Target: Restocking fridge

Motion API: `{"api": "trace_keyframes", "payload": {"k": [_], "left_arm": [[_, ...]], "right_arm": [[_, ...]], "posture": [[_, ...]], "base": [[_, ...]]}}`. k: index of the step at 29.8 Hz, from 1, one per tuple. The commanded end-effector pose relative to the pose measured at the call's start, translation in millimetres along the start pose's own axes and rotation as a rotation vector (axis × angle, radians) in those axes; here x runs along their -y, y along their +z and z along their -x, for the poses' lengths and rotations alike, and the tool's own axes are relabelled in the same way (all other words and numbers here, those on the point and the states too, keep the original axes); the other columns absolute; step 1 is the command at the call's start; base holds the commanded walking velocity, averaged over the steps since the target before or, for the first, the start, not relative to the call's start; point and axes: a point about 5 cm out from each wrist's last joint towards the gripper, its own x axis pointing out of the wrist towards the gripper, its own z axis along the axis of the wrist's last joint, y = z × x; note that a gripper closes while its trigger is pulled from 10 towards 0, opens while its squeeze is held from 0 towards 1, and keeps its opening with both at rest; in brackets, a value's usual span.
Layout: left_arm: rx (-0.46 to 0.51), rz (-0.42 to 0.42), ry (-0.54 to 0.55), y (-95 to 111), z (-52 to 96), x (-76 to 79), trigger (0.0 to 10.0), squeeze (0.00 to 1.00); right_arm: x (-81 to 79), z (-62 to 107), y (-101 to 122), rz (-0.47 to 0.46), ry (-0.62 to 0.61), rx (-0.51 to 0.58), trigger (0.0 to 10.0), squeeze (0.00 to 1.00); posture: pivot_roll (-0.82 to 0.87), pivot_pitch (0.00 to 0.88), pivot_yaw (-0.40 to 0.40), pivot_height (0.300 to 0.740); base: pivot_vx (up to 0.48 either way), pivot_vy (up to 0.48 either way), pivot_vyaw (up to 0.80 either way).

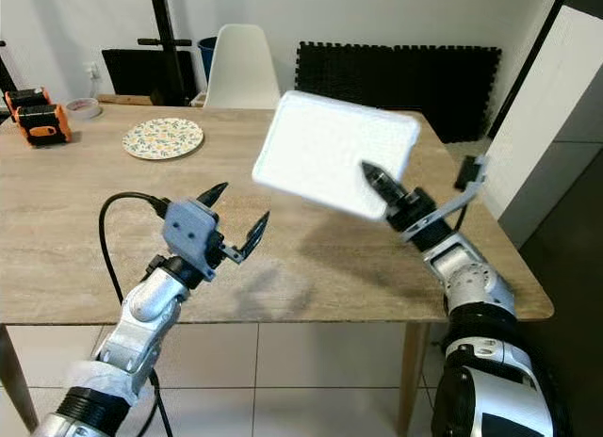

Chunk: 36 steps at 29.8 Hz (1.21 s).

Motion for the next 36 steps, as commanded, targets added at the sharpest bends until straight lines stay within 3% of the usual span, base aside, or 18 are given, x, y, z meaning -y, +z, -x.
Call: {"api": "trace_keyframes", "payload": {"k": [1,3,4,5,6,7,8,15,18,20,21,22,24,25,28,30,34,36], "left_arm": [[-0.017,0.119,0.036,-4.3,4.8,-5.0,10.0,1.0],[-0.011,0.344,0.083,-8.9,9.8,-15.9,10.0,1.0],[-0.002,0.414,0.11,-10.0,12.4,-26.4,10.0,0.01],[-0.002,0.414,0.11,-10.0,12.4,-26.4,10.0,0.01],[0.025,0.471,0.17,-8.0,15.1,-46.5,10.0,0.0],[0.025,0.471,0.17,-8.0,15.1,-46.5,10.0,0.0],[0.04,0.488,0.21,-6.0,16.5,-58.3,10.0,0.0],[0.048,0.433,0.326,-4.5,31.4,-95.6,10.0,0.0],[-0.011,0.351,0.564,-11.8,68.2,-139.8,10.0,0.0],[-0.02,0.352,0.625,-12.0,78.1,-150.8,10.0,0.0],[-0.054,0.287,0.709,-10.0,92.9,-167.2,10.0,0.0],[-0.054,0.287,0.709,-10.0,92.9,-167.2,10.0,0.0],[-0.132,0.119,0.864,-2.7,120.5,-193.4,10.0,0.0],[-0.132,0.119,0.864,-2.7,120.5,-193.4,10.0,0.0],[-0.196,-0.022,0.977,3.9,141.5,-208.8,10.0,0.0],[-0.306,-0.229,1.152,12.9,175.7,-226.3,10.0,0.0],[-0.343,-0.301,1.213,17.5,190.5,-232.6,10.0,0.0],[-0.406,-0.368,1.27,18.9,208.3,-238.5,10.0,0.0]], "right_arm": [[-1.8,0.1,4.4,-0.01,0.018,0.051,0.0,0.0],[-4.1,7.1,0.5,-0.026,0.059,0.042,0.0,0.0],[-7.9,11.6,-2.5,-0.036,0.105,0.024,0.0,0.0],[-7.9,11.6,-2.5,-0.036,0.105,0.024,0.0,0.0],[-15.4,17.9,-6.6,-0.045,0.181,-0.009,3.4,0.0],[-15.4,17.9,-6.6,-0.045,0.181,-0.009,3.4,0.0],[-18.8,20.5,-8.4,-0.048,0.212,-0.023,10.0,0.0],[-21.1,29.9,-22.8,-0.055,0.239,-0.111,10.0,0.0],[-22.5,38.6,-38.4,-0.061,0.265,-0.222,10.0,0.0],[-22.8,40.4,-40.2,-0.062,0.262,-0.236,10.0,0.0],[-22.3,42.4,-41.6,-0.064,0.25,-0.243,10.0,0.0],[-22.3,42.4,-41.6,-0.064,0.25,-0.243,10.0,0.0],[-21.4,44.7,-44.1,-0.067,0.232,-0.248,10.0,0.0],[-21.4,44.7,-44.1,-0.067,0.232,-0.248,10.0,0.0],[-21.1,46.2,-47.5,-0.068,0.222,-0.255,10.0,0.0],[-16.4,50.7,-55.3,-0.055,0.183,-0.287,10.0,0.0],[-12.8,53.7,-59.2,-0.048,0.154,-0.31,10.0,0.0],[-11.7,61.9,-65.9,-0.033,0.157,-0.368,10.0,0.0]], "posture": [[-0.07,0.0,-0.035,0.74],[-0.06,0.0,-0.034,0.74],[-0.06,0.0,-0.034,0.74],[-0.06,0.0,-0.034,0.74],[-0.07,0.0,-0.03,0.74],[-0.07,0.0,-0.03,0.74],[-0.07,0.0,-0.031,0.74],[-0.07,0.0,-0.031,0.74],[-0.06,0.0,-0.023,0.74],[-0.06,0.0,-0.023,0.74],[-0.06,0.0,-0.02,0.74],[-0.06,0.0,-0.02,0.74],[-0.06,0.0,-0.017,0.74],[-0.06,0.0,-0.017,0.74],[-0.06,0.0,-0.009,0.74],[-0.06,0.0,-0.007,0.74],[-0.06,0.0,-0.007,0.74],[-0.06,0.0,-0.006,0.74]], "base": [[0.0,0.0,0.0],[0.0,0.0,0.0],[0.0,0.0,0.0],[0.0,0.0,0.0],[0.0,0.0,0.0],[0.0,0.0,0.0],[0.0,0.0,0.0],[0.0,0.0,0.0],[0.0,0.0,0.0],[0.0,0.0,0.0],[0.0,0.0,0.0],[0.0,0.0,0.0],[0.0,0.0,0.0],[0.0,0.0,0.0],[0.0,0.0,0.0],[0.0,0.0,0.0],[0.0,0.0,0.0],[0.0,0.0,0.0]]}}
